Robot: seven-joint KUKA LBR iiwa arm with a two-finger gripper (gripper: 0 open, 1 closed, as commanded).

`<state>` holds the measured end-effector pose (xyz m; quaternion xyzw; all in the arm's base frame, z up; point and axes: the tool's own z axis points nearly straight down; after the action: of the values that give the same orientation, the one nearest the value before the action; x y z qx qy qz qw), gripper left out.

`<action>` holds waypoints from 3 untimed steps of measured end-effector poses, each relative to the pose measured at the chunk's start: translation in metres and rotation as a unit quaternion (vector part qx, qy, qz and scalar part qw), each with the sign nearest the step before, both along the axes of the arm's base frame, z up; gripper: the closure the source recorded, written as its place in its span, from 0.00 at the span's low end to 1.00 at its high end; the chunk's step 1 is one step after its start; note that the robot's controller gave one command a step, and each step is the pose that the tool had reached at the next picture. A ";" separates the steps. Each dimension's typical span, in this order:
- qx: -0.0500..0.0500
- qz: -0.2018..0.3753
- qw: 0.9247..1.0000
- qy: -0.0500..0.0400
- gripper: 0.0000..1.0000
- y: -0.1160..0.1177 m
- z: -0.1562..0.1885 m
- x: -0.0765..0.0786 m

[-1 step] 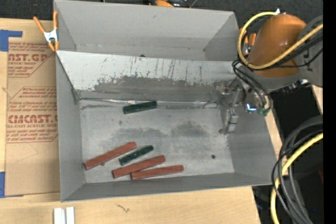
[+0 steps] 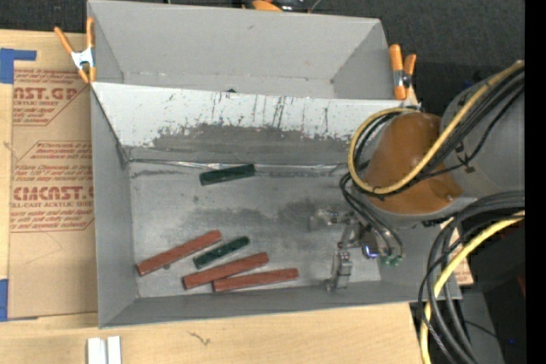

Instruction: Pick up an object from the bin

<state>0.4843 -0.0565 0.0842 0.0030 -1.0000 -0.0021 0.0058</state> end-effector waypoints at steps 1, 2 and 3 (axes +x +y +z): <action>0.000 0.056 0.998 -0.007 0.00 0.088 0.019 0.020; -0.001 0.069 0.998 -0.004 0.00 0.130 -0.016 0.007; -0.003 -0.134 0.991 -0.004 0.00 0.153 -0.014 -0.001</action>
Offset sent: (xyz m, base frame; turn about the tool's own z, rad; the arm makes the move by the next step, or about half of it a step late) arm 0.0200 0.0828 0.0189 -0.1041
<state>0.4834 0.0965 0.0700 -0.1307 -0.9914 -0.0003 0.0010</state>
